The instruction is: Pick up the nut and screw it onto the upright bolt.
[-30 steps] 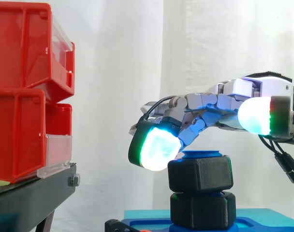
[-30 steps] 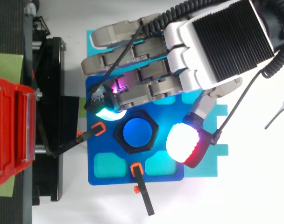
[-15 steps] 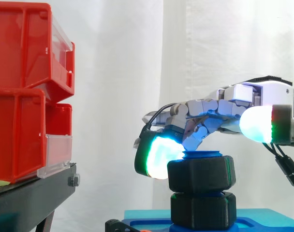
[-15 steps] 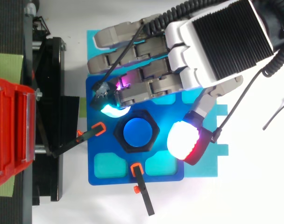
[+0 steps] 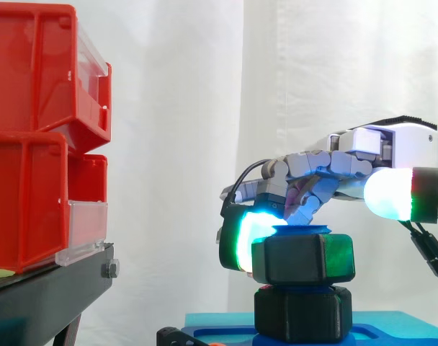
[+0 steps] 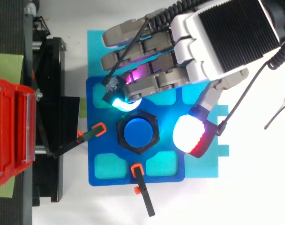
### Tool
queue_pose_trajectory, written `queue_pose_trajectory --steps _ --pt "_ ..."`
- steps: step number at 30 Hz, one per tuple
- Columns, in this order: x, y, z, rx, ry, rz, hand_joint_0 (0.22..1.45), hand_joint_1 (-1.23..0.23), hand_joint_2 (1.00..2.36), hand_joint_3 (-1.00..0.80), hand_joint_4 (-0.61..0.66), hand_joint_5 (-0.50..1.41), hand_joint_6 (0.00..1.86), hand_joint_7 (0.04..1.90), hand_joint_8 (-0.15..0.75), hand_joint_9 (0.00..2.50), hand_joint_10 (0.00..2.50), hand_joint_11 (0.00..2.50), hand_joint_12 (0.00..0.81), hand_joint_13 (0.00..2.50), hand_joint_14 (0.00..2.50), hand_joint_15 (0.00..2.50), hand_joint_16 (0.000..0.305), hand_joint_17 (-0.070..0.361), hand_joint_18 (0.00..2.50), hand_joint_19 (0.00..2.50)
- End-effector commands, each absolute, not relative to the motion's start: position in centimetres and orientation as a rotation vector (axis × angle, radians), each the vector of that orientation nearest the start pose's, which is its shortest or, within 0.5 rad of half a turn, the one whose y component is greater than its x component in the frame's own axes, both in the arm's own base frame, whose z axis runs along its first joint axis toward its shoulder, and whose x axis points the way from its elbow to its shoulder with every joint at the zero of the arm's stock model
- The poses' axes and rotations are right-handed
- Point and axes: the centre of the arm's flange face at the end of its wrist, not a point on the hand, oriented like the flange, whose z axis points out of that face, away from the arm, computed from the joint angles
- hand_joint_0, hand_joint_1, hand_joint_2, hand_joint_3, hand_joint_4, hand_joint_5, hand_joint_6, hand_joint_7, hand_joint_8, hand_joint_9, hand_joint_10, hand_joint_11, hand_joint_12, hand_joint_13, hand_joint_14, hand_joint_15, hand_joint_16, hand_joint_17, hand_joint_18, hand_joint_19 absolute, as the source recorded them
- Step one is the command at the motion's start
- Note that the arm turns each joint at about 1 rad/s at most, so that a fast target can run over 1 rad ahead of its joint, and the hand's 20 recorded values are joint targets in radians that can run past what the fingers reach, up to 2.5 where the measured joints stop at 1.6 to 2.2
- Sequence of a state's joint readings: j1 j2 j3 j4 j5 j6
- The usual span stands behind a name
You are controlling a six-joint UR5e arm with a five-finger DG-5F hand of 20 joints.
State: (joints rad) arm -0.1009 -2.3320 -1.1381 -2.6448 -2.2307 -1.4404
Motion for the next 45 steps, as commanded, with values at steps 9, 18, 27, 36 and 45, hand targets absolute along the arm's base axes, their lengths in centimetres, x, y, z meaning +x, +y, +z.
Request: queue_pose_trajectory --steps 9,18,27,36,45 --pt "74.9 -15.7 27.3 -0.403 1.393 0.488 0.53 -0.04 1.0 -0.5 0.06 0.04 0.72 1.06 0.236 1.15 0.0 0.0 0.204 0.78 0.0 0.0 0.022 0.05 0.49 0.09" --pt "75.4 -16.1 29.1 -0.404 1.386 0.482 0.52 -0.02 1.0 -0.5 0.12 0.03 0.58 1.34 0.231 1.02 0.0 0.0 0.252 0.55 0.0 0.0 0.027 0.06 0.25 0.01" --pt "75.9 -16.1 30.9 -0.417 1.357 0.476 0.51 0.02 1.0 -0.5 0.23 -0.07 0.5 0.83 0.207 0.67 0.0 0.0 0.307 0.24 0.0 0.0 0.034 0.076 0.0 0.0" --pt "76.3 -14.8 30.0 -0.41 1.356 0.474 0.5 0.04 1.0 -0.5 0.22 -0.09 0.5 0.69 0.189 0.58 0.0 0.0 0.317 0.13 0.0 0.0 0.036 0.081 0.0 0.0" --pt "76.0 -13.2 26.9 -0.371 1.367 0.468 0.49 0.12 1.0 -0.5 0.21 -0.12 0.5 0.65 0.178 0.35 0.0 0.0 0.338 0.0 0.0 0.0 0.04 0.091 0.0 0.0"
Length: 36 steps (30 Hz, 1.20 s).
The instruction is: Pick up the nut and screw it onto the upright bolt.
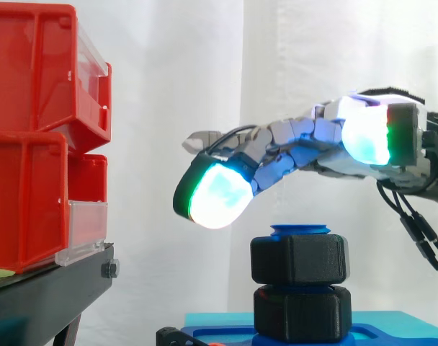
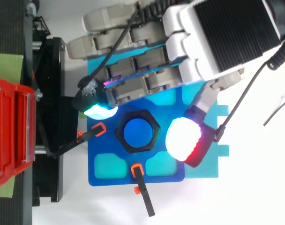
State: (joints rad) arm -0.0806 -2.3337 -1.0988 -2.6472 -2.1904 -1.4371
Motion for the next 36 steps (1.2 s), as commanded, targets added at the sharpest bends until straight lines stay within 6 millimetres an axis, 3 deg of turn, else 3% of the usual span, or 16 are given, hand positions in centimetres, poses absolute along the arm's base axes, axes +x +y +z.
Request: queue_pose_trajectory --steps 1,12,26,36 --pt "76.0 -13.1 27.0 -0.371 1.363 0.471 0.49 0.13 1.0 -0.5 0.2 -0.12 0.5 0.65 0.179 0.35 0.0 0.0 0.339 0.0 0.0 0.0 0.041 0.092 0.0 0.0" --pt "75.6 -13.0 25.7 -0.367 1.382 0.475 0.48 0.14 1.0 -0.5 0.21 -0.1 0.5 0.71 0.184 0.35 0.0 0.0 0.346 0.0 0.0 0.0 0.042 0.095 0.0 0.0" --pt "75.5 -13.3 25.7 -0.365 1.389 0.478 0.5 0.08 1.0 -0.5 0.21 -0.04 0.5 1.12 0.225 0.5 0.0 0.0 0.336 0.09 0.0 0.0 0.04 0.089 0.0 0.0" --pt "75.3 -13.7 25.5 -0.363 1.398 0.478 0.5 0.06 1.0 -0.5 0.19 -0.01 0.5 1.23 0.234 0.57 0.0 0.0 0.331 0.15 0.0 0.0 0.038 0.087 0.0 0.0"
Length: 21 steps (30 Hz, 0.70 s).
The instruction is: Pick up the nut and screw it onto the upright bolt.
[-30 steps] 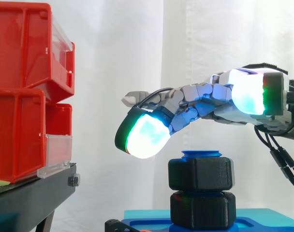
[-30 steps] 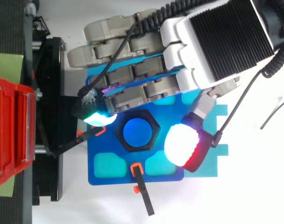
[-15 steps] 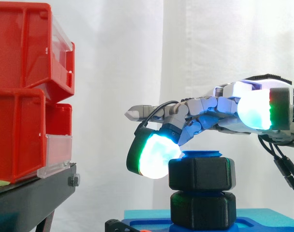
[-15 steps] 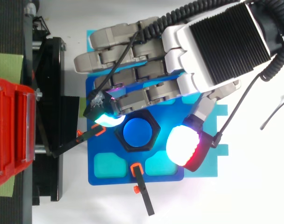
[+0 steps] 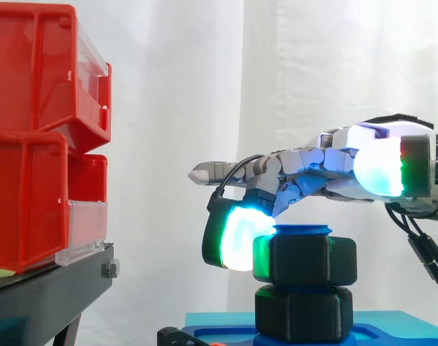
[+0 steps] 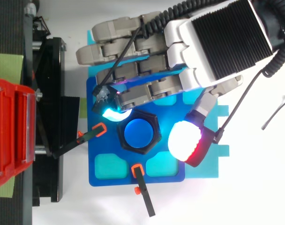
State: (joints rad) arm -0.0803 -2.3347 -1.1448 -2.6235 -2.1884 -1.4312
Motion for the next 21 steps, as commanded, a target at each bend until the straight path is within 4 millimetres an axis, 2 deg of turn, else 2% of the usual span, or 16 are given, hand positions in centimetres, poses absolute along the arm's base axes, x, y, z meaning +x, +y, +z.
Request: queue_pose_trajectory --steps 1,10,14,21 --pt "75.3 -13.8 25.6 -0.362 1.398 0.477 0.5 0.06 1.0 -0.5 0.19 -0.01 0.5 1.23 0.234 0.57 0.0 0.0 0.331 0.15 0.0 0.0 0.038 0.087 0.0 0.0" --pt "74.8 -14.5 25.5 -0.367 1.415 0.489 0.5 0.05 1.0 -0.5 0.17 0.02 0.5 1.33 0.24 0.68 0.0 0.0 0.324 0.24 0.0 0.0 0.037 0.083 0.0 0.0" --pt "74.5 -14.8 25.3 -0.361 1.437 0.495 0.5 0.01 1.0 -0.5 0.15 0.05 0.5 1.42 0.213 0.83 0.0 0.0 0.282 0.36 0.0 0.0 0.032 0.073 0.0 0.0" --pt "75.0 -15.0 27.0 -0.379 1.417 0.5 0.51 -0.02 1.0 -0.5 0.14 0.06 0.57 1.32 0.188 0.99 0.0 0.0 0.239 0.51 0.0 0.0 0.026 0.058 0.15 0.0"
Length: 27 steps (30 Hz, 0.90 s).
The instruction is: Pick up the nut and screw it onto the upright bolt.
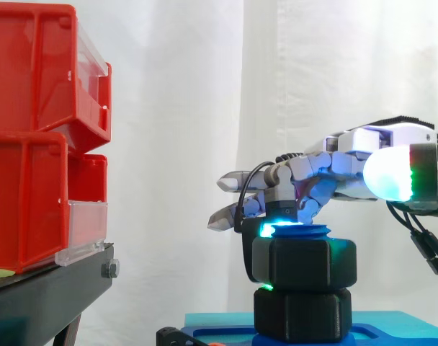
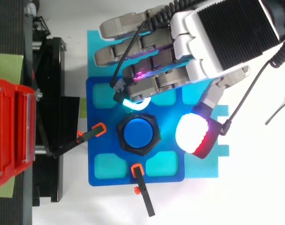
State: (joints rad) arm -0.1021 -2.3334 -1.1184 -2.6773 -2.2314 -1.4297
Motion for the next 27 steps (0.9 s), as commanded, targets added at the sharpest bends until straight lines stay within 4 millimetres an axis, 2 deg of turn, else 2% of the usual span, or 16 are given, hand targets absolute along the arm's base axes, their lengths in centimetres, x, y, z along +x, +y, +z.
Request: queue_pose_trajectory --steps 1,4,8,16,18,21,27 --pt "75.1 -15.0 27.2 -0.38 1.419 0.501 0.51 -0.02 1.0 -0.5 0.14 0.06 0.57 1.31 0.187 0.99 0.0 0.0 0.236 0.52 0.0 0.0 0.026 0.058 0.16 0.0" --pt "75.2 -15.0 27.7 -0.379 1.424 0.503 0.51 -0.03 1.0 -0.5 0.14 0.06 0.57 1.31 0.187 1.02 0.0 0.0 0.23 0.53 0.0 0.0 0.025 0.056 0.19 0.0" --pt "75.5 -15.1 28.6 -0.379 1.419 0.5 0.5 -0.02 1.0 -0.5 0.16 0.04 0.5 1.4 0.217 1.0 0.0 0.0 0.247 0.51 0.0 0.0 0.026 0.059 0.16 0.0" --pt "75.9 -15.4 30.8 -0.39 1.41 0.497 0.5 0.0 1.0 -0.5 0.22 -0.01 0.5 1.16 0.233 0.91 0.0 0.0 0.276 0.44 0.0 0.0 0.029 0.065 0.09 0.0" --pt "76.0 -15.4 31.2 -0.392 1.405 0.495 0.5 0.0 1.0 -0.5 0.26 -0.04 0.5 0.98 0.227 0.89 0.0 0.0 0.281 0.42 0.0 0.0 0.03 0.068 0.08 0.0" --pt "76.1 -15.3 31.4 -0.39 1.4 0.495 0.5 0.0 1.0 -0.5 0.26 -0.05 0.5 0.85 0.218 0.84 0.0 0.0 0.285 0.4 0.0 0.0 0.032 0.071 0.05 0.0" --pt "76.7 -14.6 31.2 -0.376 1.39 0.481 0.49 0.02 1.0 -0.5 0.24 -0.07 0.5 0.72 0.192 0.74 0.0 0.0 0.291 0.31 0.0 0.0 0.033 0.075 0.0 0.0"
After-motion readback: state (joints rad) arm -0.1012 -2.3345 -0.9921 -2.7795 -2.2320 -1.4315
